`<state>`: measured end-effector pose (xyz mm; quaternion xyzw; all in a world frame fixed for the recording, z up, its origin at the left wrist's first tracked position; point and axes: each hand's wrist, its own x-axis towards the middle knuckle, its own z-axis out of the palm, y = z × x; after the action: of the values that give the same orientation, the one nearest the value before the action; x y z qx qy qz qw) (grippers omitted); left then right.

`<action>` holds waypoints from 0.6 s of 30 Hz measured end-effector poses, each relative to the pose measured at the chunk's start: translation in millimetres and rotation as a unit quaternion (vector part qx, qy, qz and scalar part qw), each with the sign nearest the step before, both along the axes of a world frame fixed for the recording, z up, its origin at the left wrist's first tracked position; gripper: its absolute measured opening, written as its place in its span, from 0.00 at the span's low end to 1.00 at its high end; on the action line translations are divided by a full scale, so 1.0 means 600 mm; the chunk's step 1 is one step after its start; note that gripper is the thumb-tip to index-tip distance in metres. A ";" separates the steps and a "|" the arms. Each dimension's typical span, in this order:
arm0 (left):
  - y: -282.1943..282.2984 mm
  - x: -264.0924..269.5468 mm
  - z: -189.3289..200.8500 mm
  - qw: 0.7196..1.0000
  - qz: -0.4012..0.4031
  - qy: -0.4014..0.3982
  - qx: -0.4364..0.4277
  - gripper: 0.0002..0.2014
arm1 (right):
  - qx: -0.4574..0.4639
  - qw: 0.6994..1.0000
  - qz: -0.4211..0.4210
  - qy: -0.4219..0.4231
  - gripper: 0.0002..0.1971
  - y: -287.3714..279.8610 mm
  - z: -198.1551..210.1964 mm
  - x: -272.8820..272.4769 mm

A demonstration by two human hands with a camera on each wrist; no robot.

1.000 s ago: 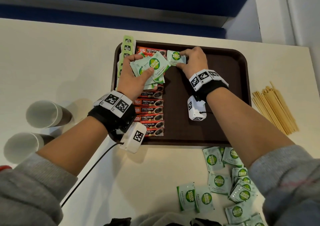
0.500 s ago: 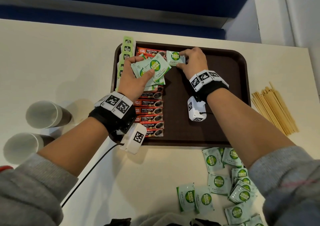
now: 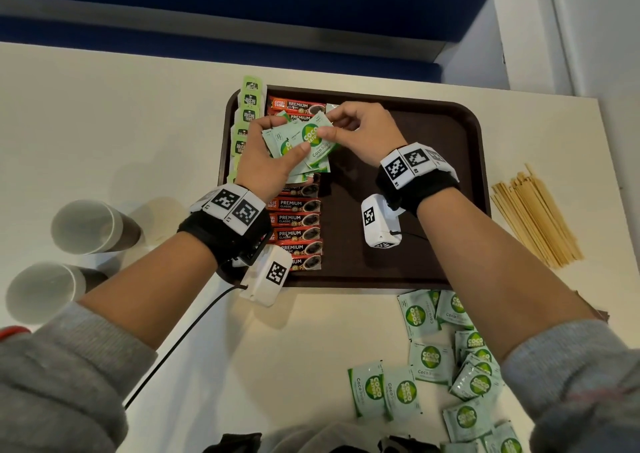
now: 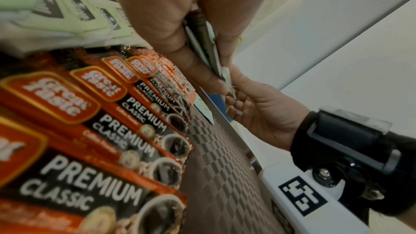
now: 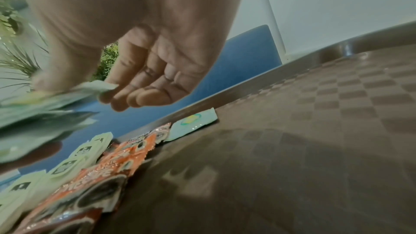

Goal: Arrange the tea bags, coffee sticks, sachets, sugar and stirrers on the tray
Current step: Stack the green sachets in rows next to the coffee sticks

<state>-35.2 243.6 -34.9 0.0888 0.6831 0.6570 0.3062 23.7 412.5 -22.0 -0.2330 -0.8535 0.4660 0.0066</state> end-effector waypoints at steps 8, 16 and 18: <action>-0.005 0.001 0.001 1.000 -0.001 -0.010 -0.007 0.21 | -0.037 0.998 -0.054 0.026 0.10 0.017 0.000 0.008; -0.011 -0.007 -0.001 1.000 0.016 -0.007 -0.014 0.20 | 0.070 0.973 -0.218 -0.036 0.13 0.056 -0.034 0.015; -0.011 -0.008 -0.004 1.000 0.015 0.005 -0.023 0.21 | 0.053 0.972 -0.221 -0.055 0.11 0.057 -0.048 0.013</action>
<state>-39.8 236.9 -37.1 0.0753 0.7006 0.6454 0.2949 31.5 446.7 -50.6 -0.4404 -0.8034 0.3936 0.0753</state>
